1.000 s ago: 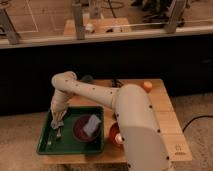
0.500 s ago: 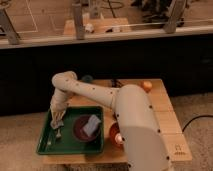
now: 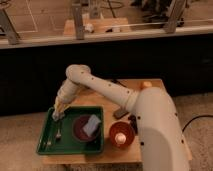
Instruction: Place towel in purple bowl
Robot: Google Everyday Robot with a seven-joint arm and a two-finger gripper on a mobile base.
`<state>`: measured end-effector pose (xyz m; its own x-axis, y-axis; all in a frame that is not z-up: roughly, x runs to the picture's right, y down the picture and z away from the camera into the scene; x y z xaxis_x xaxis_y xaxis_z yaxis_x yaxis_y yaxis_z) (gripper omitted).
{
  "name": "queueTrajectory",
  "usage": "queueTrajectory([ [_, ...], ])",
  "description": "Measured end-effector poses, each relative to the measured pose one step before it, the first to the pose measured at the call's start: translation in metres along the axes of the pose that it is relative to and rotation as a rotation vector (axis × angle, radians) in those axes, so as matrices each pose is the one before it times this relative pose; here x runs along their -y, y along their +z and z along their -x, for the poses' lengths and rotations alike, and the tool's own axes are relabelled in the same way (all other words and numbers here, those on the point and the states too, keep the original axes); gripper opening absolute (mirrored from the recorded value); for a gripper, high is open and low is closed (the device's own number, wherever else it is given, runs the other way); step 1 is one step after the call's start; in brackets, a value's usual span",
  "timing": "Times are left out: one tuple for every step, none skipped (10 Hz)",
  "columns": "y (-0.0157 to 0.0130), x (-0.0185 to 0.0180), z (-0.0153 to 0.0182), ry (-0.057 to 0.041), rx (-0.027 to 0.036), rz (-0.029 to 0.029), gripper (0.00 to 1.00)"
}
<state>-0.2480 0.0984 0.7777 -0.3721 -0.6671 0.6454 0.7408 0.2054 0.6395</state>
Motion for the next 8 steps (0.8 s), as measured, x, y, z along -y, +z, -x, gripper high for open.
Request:
queueTrajectory([
  [-0.02440, 0.00326, 0.00293, -0.01080, -0.01801, 0.00046, 0.01],
  [-0.01774, 0.00386, 0.00385, -0.01647, -0.00566, 0.00085, 0.01],
  [-0.01772, -0.00029, 0.00542, -0.01072, -0.00266, 0.00115, 0.01],
  [-0.01961, -0.00555, 0.01012, -0.01341, 0.01003, 0.00676, 0.01],
  [-0.01558, -0.00534, 0.01193, -0.01483, 0.01379, 0.00560, 0.01],
  [-0.01294, -0.00349, 0.01326, -0.01549, 0.02121, 0.00907, 0.01],
  [-0.00372, 0.00077, 0.00891, -0.01279, 0.02240, 0.00840, 0.01],
  [0.00218, 0.00161, 0.01425, -0.02045, 0.03977, 0.01345, 0.01],
])
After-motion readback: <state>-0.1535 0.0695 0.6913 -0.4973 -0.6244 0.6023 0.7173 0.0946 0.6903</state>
